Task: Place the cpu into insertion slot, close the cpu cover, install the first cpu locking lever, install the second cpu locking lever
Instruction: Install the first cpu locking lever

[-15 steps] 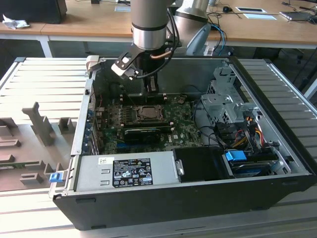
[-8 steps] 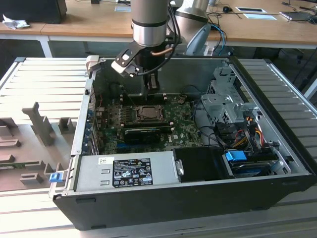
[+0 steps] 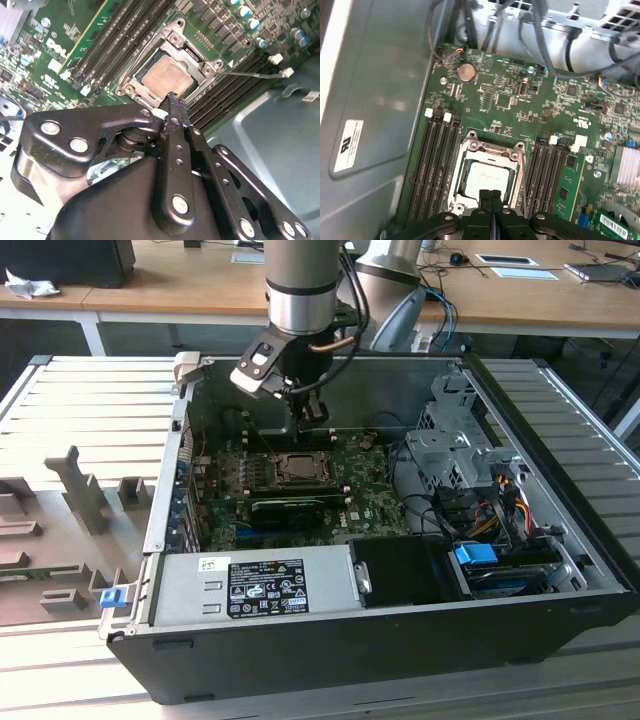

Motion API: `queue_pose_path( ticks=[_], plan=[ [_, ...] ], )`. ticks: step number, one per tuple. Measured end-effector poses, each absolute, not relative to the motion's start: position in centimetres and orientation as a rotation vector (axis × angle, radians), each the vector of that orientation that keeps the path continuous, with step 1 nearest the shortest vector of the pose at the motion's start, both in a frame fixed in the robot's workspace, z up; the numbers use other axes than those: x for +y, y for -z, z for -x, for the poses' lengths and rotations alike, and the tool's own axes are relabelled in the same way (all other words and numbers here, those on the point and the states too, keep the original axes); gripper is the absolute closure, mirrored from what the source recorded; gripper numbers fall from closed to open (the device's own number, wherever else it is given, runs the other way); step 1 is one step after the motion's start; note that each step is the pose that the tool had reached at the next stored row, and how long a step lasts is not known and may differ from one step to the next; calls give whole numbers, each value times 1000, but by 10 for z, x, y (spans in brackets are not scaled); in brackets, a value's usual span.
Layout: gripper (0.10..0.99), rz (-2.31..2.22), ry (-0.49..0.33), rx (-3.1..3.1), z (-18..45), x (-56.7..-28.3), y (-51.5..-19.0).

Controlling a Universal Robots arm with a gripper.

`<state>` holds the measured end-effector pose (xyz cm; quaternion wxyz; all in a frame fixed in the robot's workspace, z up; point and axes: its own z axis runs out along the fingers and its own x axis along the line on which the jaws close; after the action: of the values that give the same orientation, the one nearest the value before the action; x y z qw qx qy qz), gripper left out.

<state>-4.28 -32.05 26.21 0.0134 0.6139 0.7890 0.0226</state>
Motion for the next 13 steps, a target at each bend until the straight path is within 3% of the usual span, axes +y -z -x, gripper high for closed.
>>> queue_pose_path(
  ticks=[13],
  plan=[
    [980, -1566, -75, 2698, 43, -320, -261]
  ],
)
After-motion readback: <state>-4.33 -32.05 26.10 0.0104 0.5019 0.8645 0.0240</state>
